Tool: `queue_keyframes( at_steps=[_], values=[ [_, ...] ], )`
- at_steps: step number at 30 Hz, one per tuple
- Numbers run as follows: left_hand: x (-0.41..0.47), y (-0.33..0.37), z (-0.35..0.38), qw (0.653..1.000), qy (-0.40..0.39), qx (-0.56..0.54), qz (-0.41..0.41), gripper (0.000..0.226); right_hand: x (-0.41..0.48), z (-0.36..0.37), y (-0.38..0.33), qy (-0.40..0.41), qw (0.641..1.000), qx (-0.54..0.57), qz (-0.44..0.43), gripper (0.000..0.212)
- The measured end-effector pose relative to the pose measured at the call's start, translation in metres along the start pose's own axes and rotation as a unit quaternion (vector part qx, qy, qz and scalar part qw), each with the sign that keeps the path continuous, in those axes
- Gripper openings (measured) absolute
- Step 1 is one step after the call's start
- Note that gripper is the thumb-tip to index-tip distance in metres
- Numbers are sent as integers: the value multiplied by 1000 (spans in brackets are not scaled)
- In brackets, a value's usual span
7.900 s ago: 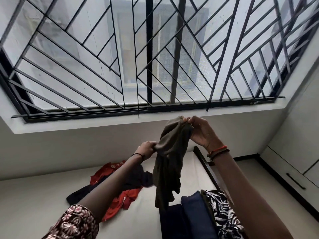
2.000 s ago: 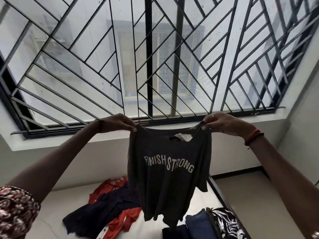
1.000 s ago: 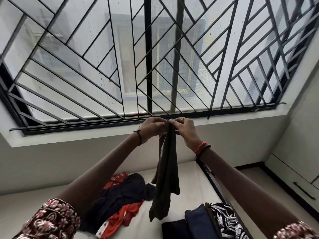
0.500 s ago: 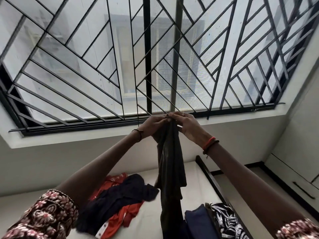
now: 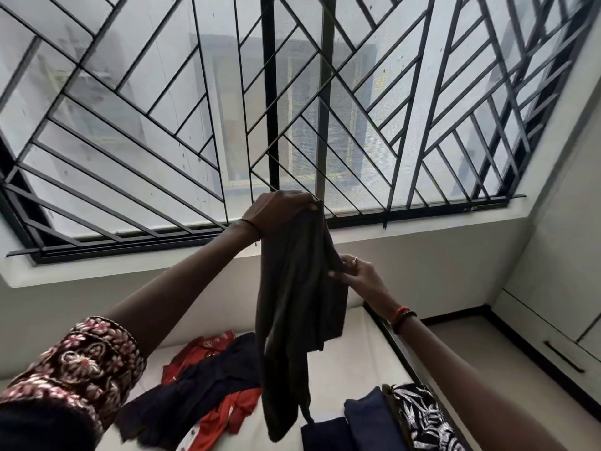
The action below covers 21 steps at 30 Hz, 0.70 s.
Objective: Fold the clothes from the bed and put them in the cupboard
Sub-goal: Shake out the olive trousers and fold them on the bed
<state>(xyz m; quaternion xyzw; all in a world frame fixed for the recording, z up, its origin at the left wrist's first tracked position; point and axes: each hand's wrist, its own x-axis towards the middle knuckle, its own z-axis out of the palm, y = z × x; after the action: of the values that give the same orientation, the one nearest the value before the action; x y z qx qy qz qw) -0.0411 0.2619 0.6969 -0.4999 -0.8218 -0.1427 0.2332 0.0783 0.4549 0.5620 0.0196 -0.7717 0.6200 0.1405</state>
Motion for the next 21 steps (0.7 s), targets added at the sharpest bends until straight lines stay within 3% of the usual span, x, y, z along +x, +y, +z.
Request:
queue_keyframes(
  at_steps=[4, 8, 12, 14, 17, 21],
  values=[
    [4, -1, -12, 999, -29, 6, 14, 72, -3, 4, 11, -1, 995, -98, 0, 16],
    [4, -1, -18, 997, -20, -67, -17, 60, -4, 14, 20, -13, 976, -217, 12, 14],
    [3, -15, -21, 983, -19, -175, -60, 27, -7, 16, 30, 115, 950, -284, 57, 15],
    [0, -20, -25, 967, -14, -236, -93, 19, -6, 12, 28, 189, 941, -263, 99, 18],
    [-5, -25, -30, 943, 0, -302, -137, 15, -5, 12, 19, 226, 942, -202, 144, 20],
    [-10, -29, -28, 915, 37, -351, -195, 13, -11, 27, 19, 154, 978, -15, 143, 17]
  ],
)
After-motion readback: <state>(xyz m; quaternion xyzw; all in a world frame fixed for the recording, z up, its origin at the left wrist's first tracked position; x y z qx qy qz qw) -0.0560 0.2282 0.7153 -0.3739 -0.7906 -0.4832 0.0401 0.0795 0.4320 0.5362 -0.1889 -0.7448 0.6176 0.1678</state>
